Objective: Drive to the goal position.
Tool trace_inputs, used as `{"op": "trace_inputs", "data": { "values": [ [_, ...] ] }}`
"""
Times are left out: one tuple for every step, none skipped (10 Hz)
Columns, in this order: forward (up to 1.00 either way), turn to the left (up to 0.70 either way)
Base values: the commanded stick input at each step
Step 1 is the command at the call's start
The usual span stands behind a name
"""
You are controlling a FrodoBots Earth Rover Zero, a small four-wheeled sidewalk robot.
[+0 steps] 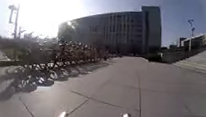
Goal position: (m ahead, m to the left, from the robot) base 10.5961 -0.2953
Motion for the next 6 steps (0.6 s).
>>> {"op": "trace_inputs", "data": {
  "values": [
    [0.70,-0.35],
    [0.70,-0.35],
    [0.70,-0.35],
    [0.70,-0.35],
    [0.70,-0.35],
    [0.70,-0.35]
  ]
}}
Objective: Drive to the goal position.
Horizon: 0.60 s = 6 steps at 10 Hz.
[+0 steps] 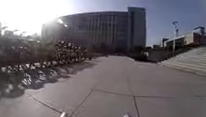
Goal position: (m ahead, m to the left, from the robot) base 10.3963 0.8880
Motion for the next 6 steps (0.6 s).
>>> {"op": "trace_inputs", "data": {
  "values": [
    [0.70,-0.26],
    [0.70,0.00],
    [0.70,0.00],
    [0.70,0.00],
    [0.70,0.00],
    [0.70,0.07]
  ]
}}
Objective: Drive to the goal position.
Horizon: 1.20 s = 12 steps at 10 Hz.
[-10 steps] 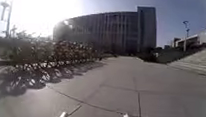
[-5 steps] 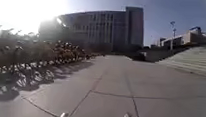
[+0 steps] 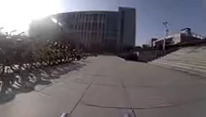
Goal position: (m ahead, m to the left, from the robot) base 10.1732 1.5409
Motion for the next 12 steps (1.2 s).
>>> {"op": "trace_inputs", "data": {
  "values": [
    [0.70,0.00],
    [0.70,-0.35],
    [0.70,-0.33],
    [0.70,-0.19],
    [0.70,-0.02],
    [0.70,0.00],
    [0.70,0.00],
    [0.70,0.00],
    [0.70,0.00],
    [0.70,-0.35],
    [0.70,-0.35],
    [0.70,-0.35]
  ]
}}
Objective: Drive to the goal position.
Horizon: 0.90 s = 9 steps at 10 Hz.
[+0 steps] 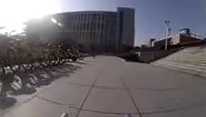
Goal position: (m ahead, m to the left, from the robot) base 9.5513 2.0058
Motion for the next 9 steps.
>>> {"op": "trace_inputs", "data": {
  "values": [
    [0.70,-0.01],
    [0.70,0.00],
    [0.70,0.00],
    [0.70,0.00],
    [0.70,0.00],
    [0.70,0.00],
    [0.70,0.00],
    [0.70,-0.18],
    [0.70,-0.35]
  ]
}}
